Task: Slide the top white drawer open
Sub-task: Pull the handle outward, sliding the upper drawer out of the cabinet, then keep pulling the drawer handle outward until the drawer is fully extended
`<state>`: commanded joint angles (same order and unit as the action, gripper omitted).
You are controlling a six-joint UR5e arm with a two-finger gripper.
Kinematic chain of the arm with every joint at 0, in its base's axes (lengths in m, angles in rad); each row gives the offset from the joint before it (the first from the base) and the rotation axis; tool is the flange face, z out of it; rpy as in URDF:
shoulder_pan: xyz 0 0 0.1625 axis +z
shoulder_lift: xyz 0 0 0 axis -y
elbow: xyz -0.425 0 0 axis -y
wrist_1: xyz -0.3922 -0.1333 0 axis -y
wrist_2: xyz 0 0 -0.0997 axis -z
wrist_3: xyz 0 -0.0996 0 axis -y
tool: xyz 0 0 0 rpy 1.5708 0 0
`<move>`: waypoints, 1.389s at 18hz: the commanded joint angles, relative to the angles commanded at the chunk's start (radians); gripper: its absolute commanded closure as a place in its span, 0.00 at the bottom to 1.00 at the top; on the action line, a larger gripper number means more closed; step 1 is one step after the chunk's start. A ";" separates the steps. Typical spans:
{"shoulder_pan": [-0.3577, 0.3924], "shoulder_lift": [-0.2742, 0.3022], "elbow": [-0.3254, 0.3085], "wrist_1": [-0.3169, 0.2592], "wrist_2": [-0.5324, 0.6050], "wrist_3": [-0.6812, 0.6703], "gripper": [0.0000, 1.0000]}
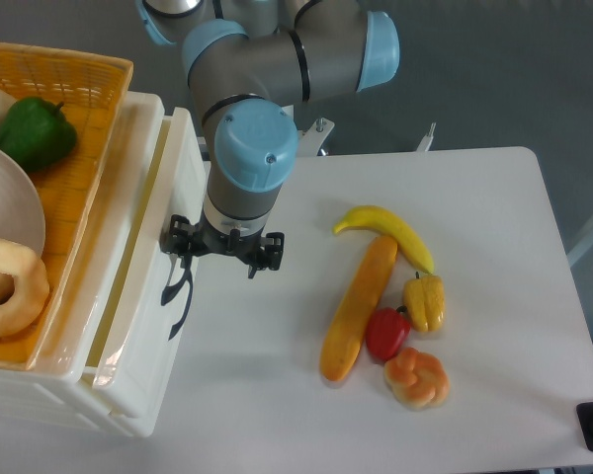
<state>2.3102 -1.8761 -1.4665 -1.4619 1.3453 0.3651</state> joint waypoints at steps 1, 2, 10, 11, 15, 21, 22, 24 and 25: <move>0.000 -0.003 -0.003 0.000 0.000 0.000 0.00; 0.000 -0.008 -0.003 0.000 0.000 0.000 0.00; 0.002 -0.014 0.005 0.003 0.002 0.002 0.00; 0.002 -0.015 0.005 0.008 0.002 0.002 0.00; 0.011 -0.015 0.006 0.009 0.005 0.002 0.00; 0.014 -0.021 0.008 0.014 0.006 0.009 0.00; 0.014 -0.021 0.009 0.014 0.006 0.012 0.00; 0.024 -0.021 0.009 0.014 0.008 0.015 0.00; 0.031 -0.020 0.009 0.014 0.008 0.020 0.00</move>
<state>2.3408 -1.8960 -1.4573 -1.4481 1.3530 0.3850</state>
